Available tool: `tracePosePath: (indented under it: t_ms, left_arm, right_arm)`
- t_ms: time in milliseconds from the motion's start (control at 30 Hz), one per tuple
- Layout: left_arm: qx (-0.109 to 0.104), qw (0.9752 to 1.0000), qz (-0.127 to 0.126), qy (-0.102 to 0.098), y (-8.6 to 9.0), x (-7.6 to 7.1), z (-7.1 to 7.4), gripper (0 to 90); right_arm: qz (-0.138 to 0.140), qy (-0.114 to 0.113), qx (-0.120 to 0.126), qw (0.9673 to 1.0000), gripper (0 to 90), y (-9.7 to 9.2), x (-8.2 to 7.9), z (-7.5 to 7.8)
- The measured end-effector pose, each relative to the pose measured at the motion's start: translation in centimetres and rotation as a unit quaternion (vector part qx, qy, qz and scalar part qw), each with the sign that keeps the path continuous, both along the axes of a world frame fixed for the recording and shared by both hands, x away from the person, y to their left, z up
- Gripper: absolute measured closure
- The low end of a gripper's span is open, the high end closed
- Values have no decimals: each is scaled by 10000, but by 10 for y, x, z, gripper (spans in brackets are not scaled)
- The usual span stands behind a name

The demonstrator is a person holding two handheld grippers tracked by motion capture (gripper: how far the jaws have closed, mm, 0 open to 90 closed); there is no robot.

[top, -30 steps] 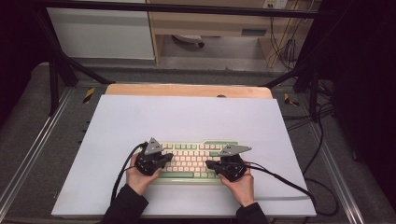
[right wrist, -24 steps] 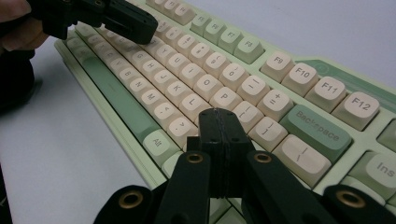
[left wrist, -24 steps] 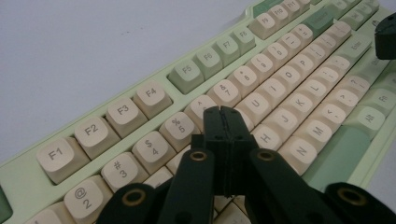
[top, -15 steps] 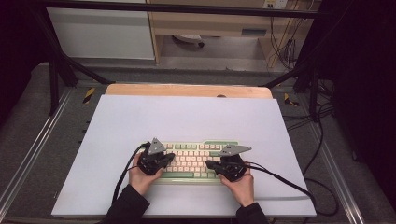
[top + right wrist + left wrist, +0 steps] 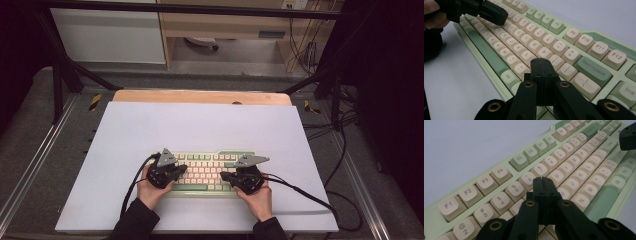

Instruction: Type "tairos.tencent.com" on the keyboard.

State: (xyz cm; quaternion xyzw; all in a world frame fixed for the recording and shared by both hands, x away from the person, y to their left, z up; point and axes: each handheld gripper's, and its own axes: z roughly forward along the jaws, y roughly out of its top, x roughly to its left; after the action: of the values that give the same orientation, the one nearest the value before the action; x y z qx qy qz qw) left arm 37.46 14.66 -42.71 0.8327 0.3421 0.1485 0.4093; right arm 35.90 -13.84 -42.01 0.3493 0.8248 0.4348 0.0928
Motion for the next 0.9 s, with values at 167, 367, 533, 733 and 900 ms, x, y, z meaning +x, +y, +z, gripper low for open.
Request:
tracePosePath:
  t_ms: [167, 367, 533, 733, 900]
  left_arm:
    - [-5, 10000, -36, -22, 2, -3, 3, 899]
    - [-37, 10000, -1, -16, 9, -6, 5, 899]
    - [-46, 10000, 0, -11, 15, -9, 6, 899]
    - [-70, 9999, 107, -15, 27, -11, 9, 899]
    - [-83, 9997, 236, -7, 33, -6, 8, 899]
  right_arm:
    - [3, -13, 10, 10000, 900, 0, 0, 1]
    - [6, -23, 5, 10000, 900, 0, 0, 1]
    - [15, -52, 9, 10000, 900, -1, 0, 1]
    - [11, -15, 5, 10000, 900, 0, -1, 1]
    - [13, -24, -1, 10000, 899, 0, 0, 1]
